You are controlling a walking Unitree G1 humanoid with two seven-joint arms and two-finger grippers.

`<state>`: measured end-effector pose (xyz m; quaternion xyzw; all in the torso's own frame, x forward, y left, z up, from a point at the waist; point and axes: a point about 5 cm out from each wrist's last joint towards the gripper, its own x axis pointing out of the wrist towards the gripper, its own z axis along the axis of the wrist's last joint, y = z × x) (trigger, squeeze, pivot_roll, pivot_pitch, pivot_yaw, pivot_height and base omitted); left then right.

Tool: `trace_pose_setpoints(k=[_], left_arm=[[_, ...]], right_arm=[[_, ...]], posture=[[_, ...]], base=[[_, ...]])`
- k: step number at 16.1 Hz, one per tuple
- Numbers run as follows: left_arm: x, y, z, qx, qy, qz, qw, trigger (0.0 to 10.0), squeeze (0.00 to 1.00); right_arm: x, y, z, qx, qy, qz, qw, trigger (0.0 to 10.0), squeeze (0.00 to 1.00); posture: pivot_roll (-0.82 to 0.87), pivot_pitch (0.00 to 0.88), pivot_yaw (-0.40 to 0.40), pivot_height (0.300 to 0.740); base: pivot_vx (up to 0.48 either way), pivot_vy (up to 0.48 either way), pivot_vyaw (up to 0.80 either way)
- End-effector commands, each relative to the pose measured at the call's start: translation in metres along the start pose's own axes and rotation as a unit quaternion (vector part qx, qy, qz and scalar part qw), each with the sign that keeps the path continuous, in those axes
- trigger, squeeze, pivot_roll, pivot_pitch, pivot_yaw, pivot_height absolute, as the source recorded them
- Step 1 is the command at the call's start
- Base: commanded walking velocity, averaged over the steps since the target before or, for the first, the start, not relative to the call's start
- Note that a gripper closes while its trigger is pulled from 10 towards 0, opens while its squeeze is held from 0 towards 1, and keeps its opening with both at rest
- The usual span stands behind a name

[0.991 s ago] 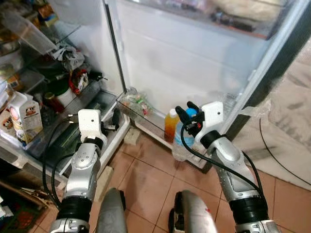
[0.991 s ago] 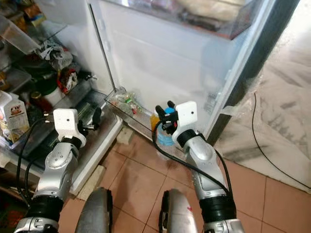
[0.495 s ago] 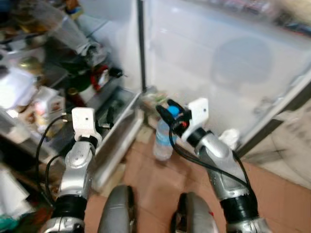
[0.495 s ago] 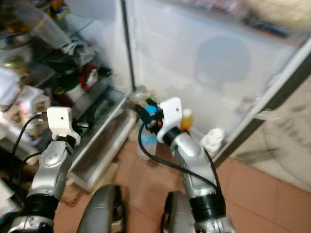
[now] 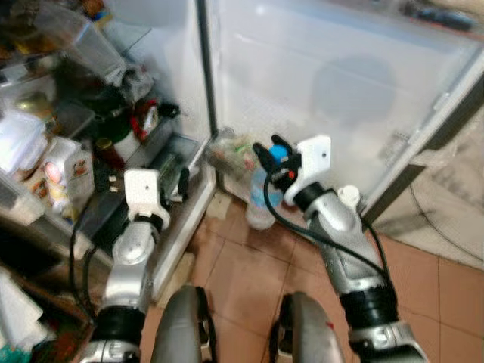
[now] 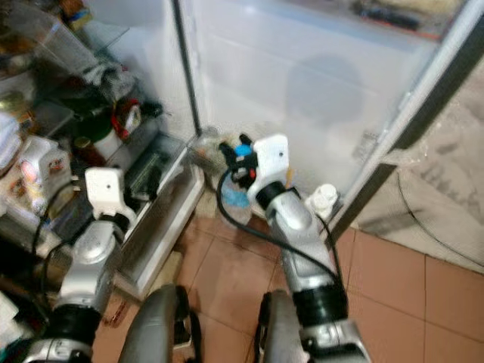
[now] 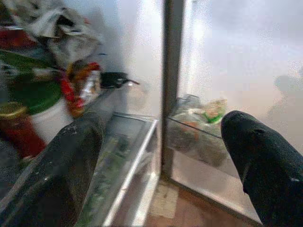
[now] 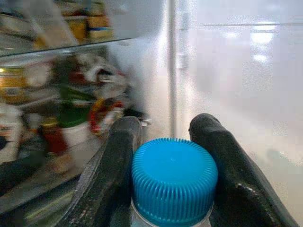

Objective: Restocking fridge

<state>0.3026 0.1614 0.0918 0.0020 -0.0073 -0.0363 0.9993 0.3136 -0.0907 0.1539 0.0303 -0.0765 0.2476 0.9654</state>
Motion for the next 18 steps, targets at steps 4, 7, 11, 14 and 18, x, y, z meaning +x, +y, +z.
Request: trace_pose_setpoints(k=[4, 7, 11, 14, 18], left_arm=[[-0.0001, 0.0011, 0.005, 0.003, -0.012, -0.005, 1.0, 10.0, 0.0], [0.0004, -0.0007, 0.0052, 0.002, -0.012, -0.009, 1.0, 10.0, 0.0], [0.0012, -0.0029, 0.0052, -0.002, -0.01, -0.01, 1.0, 10.0, 0.0], [0.0006, -0.0044, 0.0036, -0.003, -0.006, -0.01, 1.0, 10.0, 0.0], [0.0002, -0.0064, 0.0014, -0.001, 0.002, -0.008, 1.0, 10.0, 0.0]], right_arm=[[0.0087, -0.0051, 0.0112, -0.005, -0.029, -0.008, 1.0, 10.0, 0.0], [0.0092, -0.004, 0.0111, 0.004, -0.036, -0.003, 0.999, 10.0, 0.0], [0.0096, -0.0043, 0.0111, 0.006, -0.039, 0.001, 0.999, 10.0, 0.0], [0.0102, -0.004, 0.0109, 0.004, -0.04, 0.0, 0.999, 10.0, 0.0], [0.0109, -0.0091, 0.0061, -0.015, -0.034, -0.021, 0.999, 10.0, 0.0]], posture=[[-0.01, 0.13, 0.008, 0.658], [-0.01, 0.13, 0.012, 0.658], [-0.01, 0.132, 0.011, 0.658], [-0.01, 0.133, 0.006, 0.658], [0.0, 0.134, 0.003, 0.658]], base=[[0.393, 0.0, 0.0], [0.399, 0.0, 0.0], [0.062, 0.0, 0.0], [0.0, 0.0, 0.0], [0.0, 0.0, 0.0]])
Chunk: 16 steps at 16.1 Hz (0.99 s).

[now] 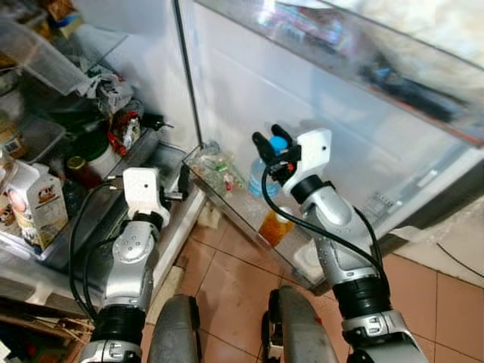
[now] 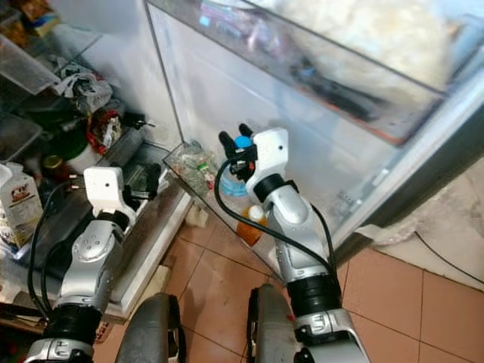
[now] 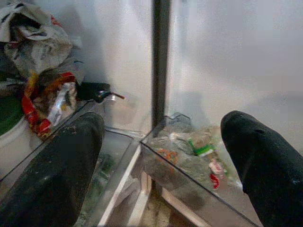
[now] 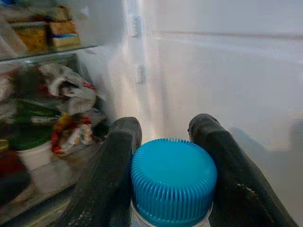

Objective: Restocking fridge

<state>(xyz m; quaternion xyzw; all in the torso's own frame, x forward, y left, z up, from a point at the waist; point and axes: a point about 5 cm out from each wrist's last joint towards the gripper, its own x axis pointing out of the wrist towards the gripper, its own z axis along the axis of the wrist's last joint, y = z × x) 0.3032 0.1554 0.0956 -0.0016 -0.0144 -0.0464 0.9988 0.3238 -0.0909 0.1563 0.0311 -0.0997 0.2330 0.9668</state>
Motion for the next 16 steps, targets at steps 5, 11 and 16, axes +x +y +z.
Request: trace_pose_setpoints(k=[5, 11, 16], left_arm=[[-0.003, 0.001, -0.004, 0.006, 0.016, 0.008, 1.0, 10.0, 0.0], [-0.005, 0.004, -0.004, 0.011, 0.017, 0.015, 1.0, 10.0, 0.0], [-0.007, 0.002, -0.005, 0.013, 0.02, 0.013, 1.0, 10.0, 0.0]], right_arm=[[0.008, -0.01, -0.007, -0.044, 0.016, -0.057, 0.997, 10.0, 0.0], [0.011, -0.016, -0.02, -0.048, 0.032, -0.096, 0.994, 10.0, 0.0], [0.006, -0.015, -0.043, -0.009, 0.067, -0.151, 0.986, 10.0, 0.0]], posture=[[0.01, 0.141, -0.003, 0.658], [0.02, 0.145, -0.007, 0.658], [0.04, 0.156, -0.015, 0.658]], base=[[0.0, 0.0, 0.0], [0.0, 0.0, 0.0], [0.0, 0.0, 0.0]])
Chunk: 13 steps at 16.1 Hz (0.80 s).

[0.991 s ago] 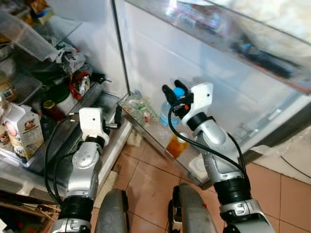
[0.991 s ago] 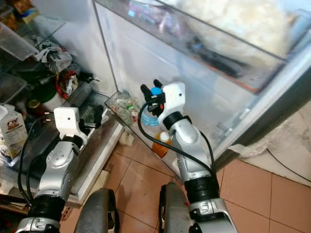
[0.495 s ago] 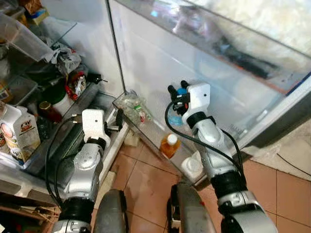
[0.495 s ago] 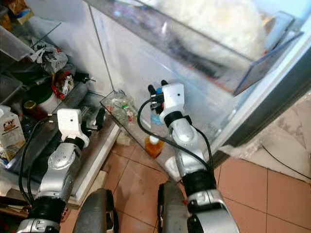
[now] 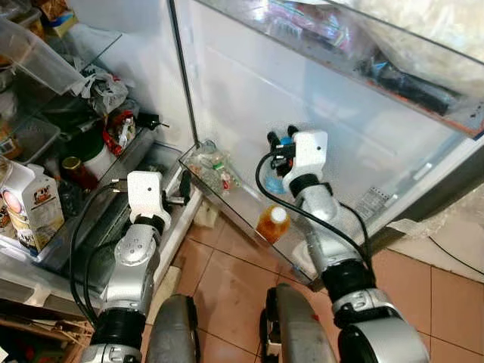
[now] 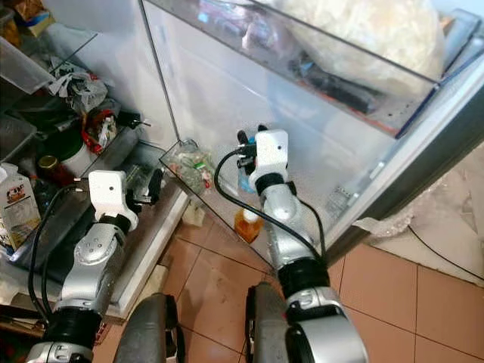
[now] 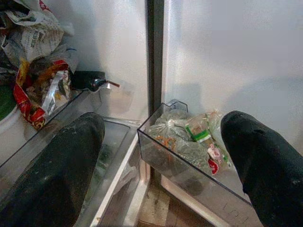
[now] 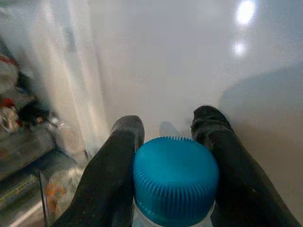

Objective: Restocking fridge

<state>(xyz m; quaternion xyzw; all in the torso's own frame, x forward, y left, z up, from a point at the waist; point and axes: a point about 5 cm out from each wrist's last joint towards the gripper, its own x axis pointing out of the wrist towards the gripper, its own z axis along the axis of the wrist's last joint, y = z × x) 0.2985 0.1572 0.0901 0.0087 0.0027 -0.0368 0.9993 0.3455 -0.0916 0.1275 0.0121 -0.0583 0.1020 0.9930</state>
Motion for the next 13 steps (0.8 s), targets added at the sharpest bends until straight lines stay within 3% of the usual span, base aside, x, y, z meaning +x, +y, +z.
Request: trace_pose_setpoints(k=[1, 4, 10, 13], left_arm=[[-0.003, 0.0, 0.0, 0.005, 0.001, 0.004, 1.0, 10.0, 0.0], [-0.009, 0.003, -0.001, 0.008, 0.002, 0.009, 1.0, 10.0, 0.0], [-0.022, 0.006, -0.002, 0.016, 0.006, 0.017, 1.0, 10.0, 0.0], [-0.027, 0.008, 0.0, 0.027, 0.009, 0.013, 1.0, 10.0, 0.0]], right_arm=[[-0.004, -0.004, -0.016, 0.028, 0.035, -0.023, 0.999, 10.0, 0.0], [-0.002, 0.001, -0.02, 0.048, 0.046, -0.03, 0.997, 10.0, 0.0], [0.007, 0.006, -0.021, 0.05, 0.054, -0.031, 0.997, 10.0, 0.0], [0.007, 0.006, -0.029, 0.04, 0.078, -0.059, 0.994, 10.0, 0.0]], posture=[[0.04, 0.16, -0.017, 0.658], [0.06, 0.181, -0.025, 0.658], [0.09, 0.231, -0.039, 0.658], [0.11, 0.251, -0.035, 0.658]], base=[[0.0, 0.0, 0.0], [0.0, 0.0, 0.0], [0.0, 0.0, 0.0], [0.0, 0.0, 0.0]])
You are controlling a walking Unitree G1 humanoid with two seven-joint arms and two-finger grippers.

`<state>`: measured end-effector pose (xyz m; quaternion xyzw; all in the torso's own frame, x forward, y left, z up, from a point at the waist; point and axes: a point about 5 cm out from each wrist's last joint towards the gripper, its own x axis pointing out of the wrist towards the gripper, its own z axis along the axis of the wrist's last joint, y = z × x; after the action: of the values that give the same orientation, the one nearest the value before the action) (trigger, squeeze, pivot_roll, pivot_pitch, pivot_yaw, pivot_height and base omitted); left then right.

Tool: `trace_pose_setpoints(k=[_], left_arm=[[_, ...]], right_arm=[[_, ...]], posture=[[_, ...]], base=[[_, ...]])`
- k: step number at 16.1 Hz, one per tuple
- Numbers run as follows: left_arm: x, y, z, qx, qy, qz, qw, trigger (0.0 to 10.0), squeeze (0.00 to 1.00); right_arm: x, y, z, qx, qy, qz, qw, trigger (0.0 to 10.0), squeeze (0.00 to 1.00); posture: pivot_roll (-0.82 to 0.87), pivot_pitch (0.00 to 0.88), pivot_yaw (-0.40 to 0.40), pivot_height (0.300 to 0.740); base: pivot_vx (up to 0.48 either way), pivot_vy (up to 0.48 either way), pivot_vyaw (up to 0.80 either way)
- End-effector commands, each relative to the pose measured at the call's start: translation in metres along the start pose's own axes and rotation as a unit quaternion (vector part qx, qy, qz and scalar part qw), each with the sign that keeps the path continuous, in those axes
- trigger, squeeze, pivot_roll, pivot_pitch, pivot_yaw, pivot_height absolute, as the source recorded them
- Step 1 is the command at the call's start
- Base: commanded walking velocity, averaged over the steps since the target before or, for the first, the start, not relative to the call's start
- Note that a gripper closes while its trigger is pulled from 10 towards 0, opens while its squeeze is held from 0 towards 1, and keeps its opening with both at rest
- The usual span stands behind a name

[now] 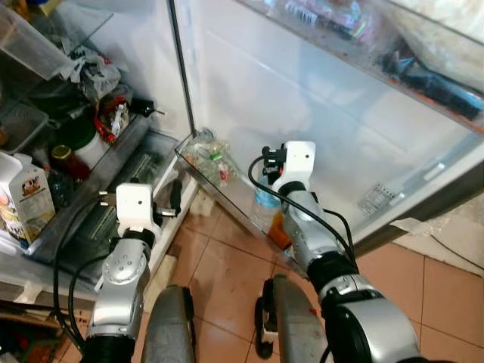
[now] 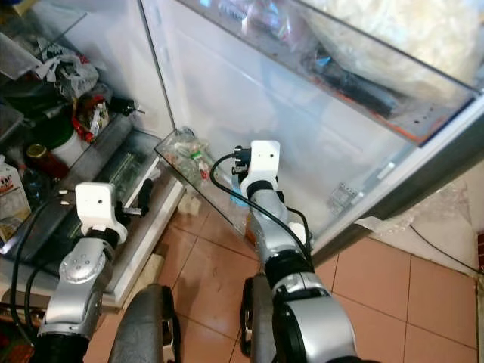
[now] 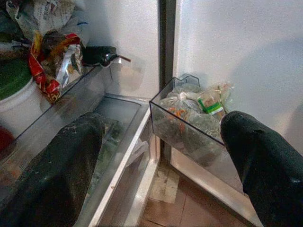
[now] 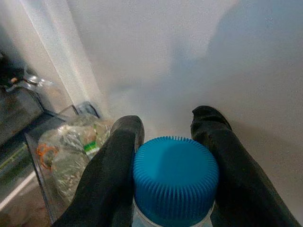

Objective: Restocking fridge

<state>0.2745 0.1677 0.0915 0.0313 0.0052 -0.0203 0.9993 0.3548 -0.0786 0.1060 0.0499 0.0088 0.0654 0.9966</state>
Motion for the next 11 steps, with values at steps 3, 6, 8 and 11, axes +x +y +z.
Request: trace_pose_setpoints(k=[3, 6, 8, 11], left_arm=[[-0.004, -0.001, -0.001, 0.006, 0.009, -0.004, 1.0, 10.0, 0.0], [-0.004, -0.003, -0.001, 0.01, 0.013, -0.009, 1.0, 10.0, 0.0], [-0.002, -0.003, -0.001, 0.011, 0.014, -0.009, 1.0, 10.0, 0.0], [0.002, -0.004, 0.0, 0.015, 0.014, -0.012, 1.0, 10.0, 0.0]], right_arm=[[-0.004, -0.008, -0.014, 0.001, 0.034, -0.041, 0.999, 10.0, 0.0], [-0.006, -0.013, -0.019, 0.014, 0.041, -0.05, 0.998, 10.0, 1.0], [-0.006, -0.015, -0.02, 0.015, 0.042, -0.051, 0.998, 10.0, 1.0], [-0.006, -0.019, -0.018, 0.011, 0.039, -0.056, 0.998, 10.0, 1.0]], posture=[[0.11, 0.254, -0.033, 0.658], [0.11, 0.248, -0.027, 0.658], [0.11, 0.243, -0.026, 0.658], [0.1, 0.229, -0.024, 0.658]], base=[[0.0, 0.0, 0.0], [0.0, 0.0, 0.0], [0.0, 0.0, 0.0], [0.0, 0.0, 0.0]])
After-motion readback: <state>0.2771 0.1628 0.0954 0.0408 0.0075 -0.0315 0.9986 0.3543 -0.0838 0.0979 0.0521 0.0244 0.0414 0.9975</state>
